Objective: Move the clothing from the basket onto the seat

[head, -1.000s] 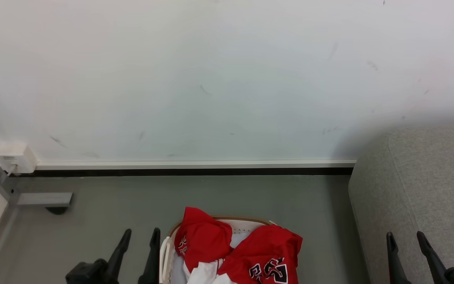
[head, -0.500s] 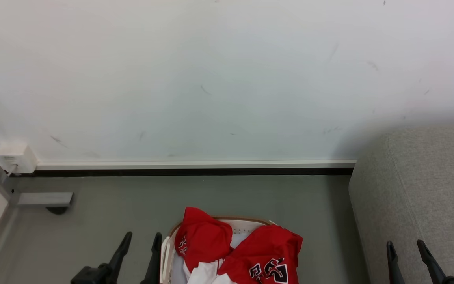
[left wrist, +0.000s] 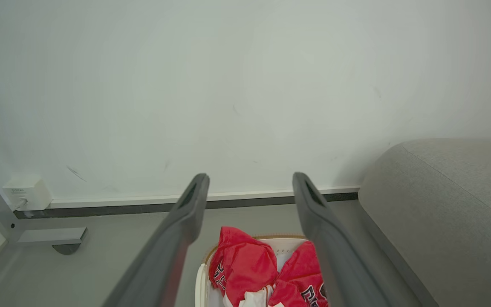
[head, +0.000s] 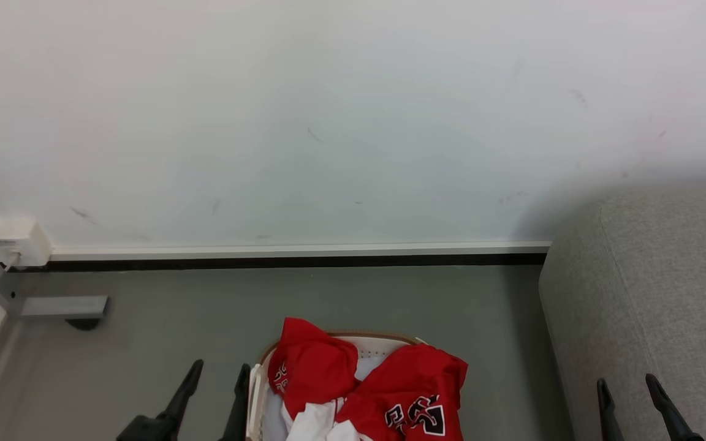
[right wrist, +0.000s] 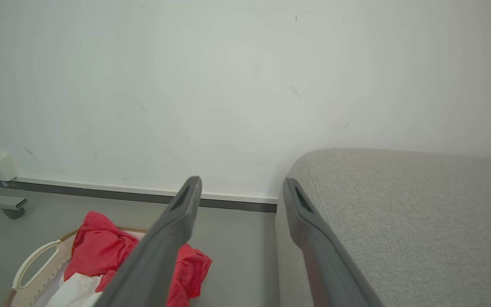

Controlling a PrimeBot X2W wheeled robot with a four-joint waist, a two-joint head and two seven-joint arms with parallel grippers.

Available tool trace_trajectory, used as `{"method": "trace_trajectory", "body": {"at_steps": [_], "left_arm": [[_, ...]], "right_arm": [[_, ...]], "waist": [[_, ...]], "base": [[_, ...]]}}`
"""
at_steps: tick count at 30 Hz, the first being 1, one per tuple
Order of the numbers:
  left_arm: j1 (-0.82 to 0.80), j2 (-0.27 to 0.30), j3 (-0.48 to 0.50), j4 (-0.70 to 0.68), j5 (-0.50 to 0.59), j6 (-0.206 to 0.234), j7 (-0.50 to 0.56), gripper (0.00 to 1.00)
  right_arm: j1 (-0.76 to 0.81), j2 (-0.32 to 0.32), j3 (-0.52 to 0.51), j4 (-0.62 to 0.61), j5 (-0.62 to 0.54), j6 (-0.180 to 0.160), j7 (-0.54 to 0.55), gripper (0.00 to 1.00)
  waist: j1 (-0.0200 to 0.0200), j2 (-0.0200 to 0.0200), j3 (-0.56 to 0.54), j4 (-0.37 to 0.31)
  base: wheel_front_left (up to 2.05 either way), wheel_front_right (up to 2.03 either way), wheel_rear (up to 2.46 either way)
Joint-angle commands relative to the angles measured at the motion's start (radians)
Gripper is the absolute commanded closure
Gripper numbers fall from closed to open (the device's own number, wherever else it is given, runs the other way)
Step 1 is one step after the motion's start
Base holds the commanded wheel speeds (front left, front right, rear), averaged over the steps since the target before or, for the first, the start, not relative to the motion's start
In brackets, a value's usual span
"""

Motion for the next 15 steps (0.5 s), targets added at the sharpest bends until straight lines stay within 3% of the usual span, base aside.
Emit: {"method": "trace_trajectory", "body": {"at_steps": [1,9,15], "left_arm": [[-0.005,0.004,0.003,0.003,0.024,-0.004,-0.009,0.00],[-0.029,0.004,0.001,0.008,0.027,-0.009,-0.007,0.00],[-0.099,0.004,-0.022,0.016,0.019,-0.012,-0.007,0.00]], "right_arm": [[-0.004,-0.008,0.003,0.002,-0.024,-0.002,-0.010,0.00],[-0.020,-0.007,0.004,-0.013,-0.010,-0.002,-0.009,0.00],[-0.072,-0.007,0.004,-0.039,0.005,-0.002,-0.009,0.00]], "waist": [[0.0000,0.0000,0.004,-0.005],[0.0000,0.0000,0.037,-0.029],[0.0000,0.0000,0.136,-0.047]], "base": [[0.00,0.00,0.00],[0.00,0.00,0.00],[0.00,0.00,0.00]]}}
